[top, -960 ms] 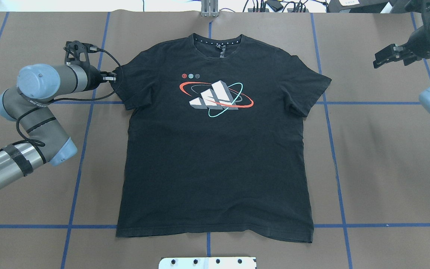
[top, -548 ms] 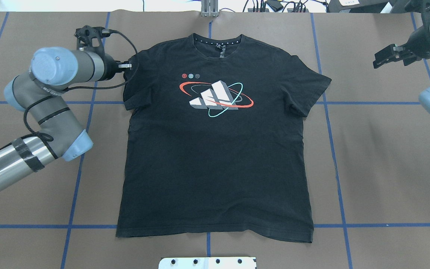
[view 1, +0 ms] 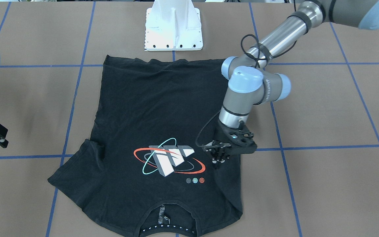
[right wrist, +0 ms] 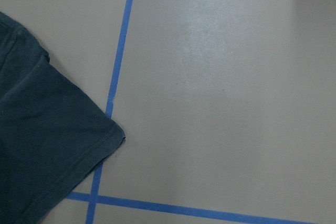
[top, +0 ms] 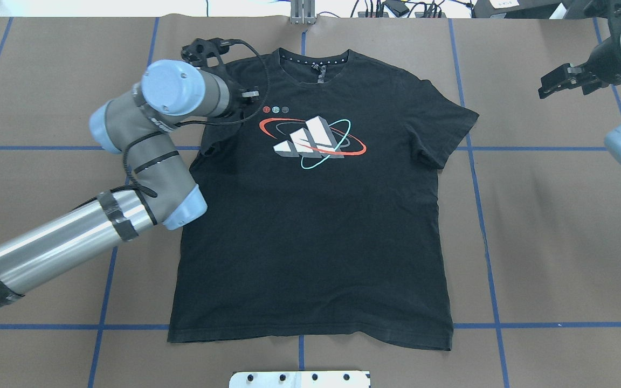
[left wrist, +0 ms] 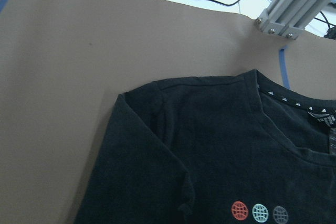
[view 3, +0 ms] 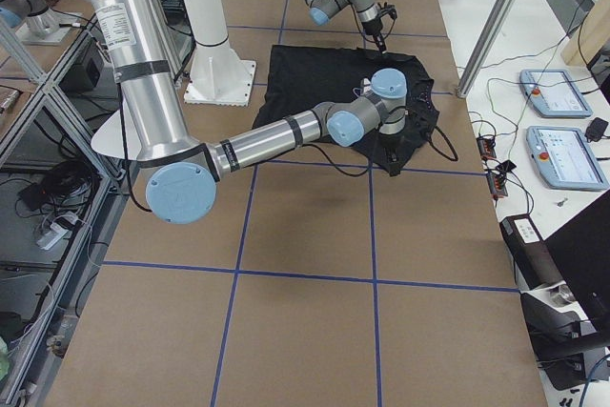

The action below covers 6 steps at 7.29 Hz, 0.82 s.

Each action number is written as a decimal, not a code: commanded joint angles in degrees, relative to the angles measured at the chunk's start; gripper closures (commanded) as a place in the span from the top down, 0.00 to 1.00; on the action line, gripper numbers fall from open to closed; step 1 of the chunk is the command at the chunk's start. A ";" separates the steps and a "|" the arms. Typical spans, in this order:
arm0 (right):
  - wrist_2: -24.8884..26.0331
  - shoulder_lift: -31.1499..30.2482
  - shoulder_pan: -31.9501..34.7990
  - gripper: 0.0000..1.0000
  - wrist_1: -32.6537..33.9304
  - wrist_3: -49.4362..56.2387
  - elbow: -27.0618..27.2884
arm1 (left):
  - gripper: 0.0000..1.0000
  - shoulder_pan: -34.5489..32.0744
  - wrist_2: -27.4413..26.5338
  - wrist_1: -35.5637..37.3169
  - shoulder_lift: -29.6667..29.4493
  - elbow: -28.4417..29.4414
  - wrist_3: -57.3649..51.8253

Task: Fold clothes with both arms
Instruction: 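Grasp the shoulder seam with the left gripper while the right gripper approaches the other shoulder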

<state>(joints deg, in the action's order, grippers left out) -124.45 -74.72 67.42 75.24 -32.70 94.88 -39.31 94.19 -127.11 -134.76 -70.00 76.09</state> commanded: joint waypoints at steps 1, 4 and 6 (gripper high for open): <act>0.00 0.01 -0.01 0.99 0.00 0.00 -0.04 | 0.00 1.86 -0.23 0.11 -1.73 1.88 1.08; 0.44 0.45 -0.27 0.99 0.00 0.00 -0.30 | 1.00 1.78 0.12 -0.15 -1.73 0.84 0.12; 0.70 4.22 -1.93 0.99 -8.28 -4.18 -6.94 | 1.00 0.82 1.34 1.16 -1.29 -4.24 -3.47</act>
<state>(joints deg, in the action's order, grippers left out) -123.92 -72.44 66.49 72.94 -33.74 92.24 -37.94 94.72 -126.80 -136.36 -71.33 74.81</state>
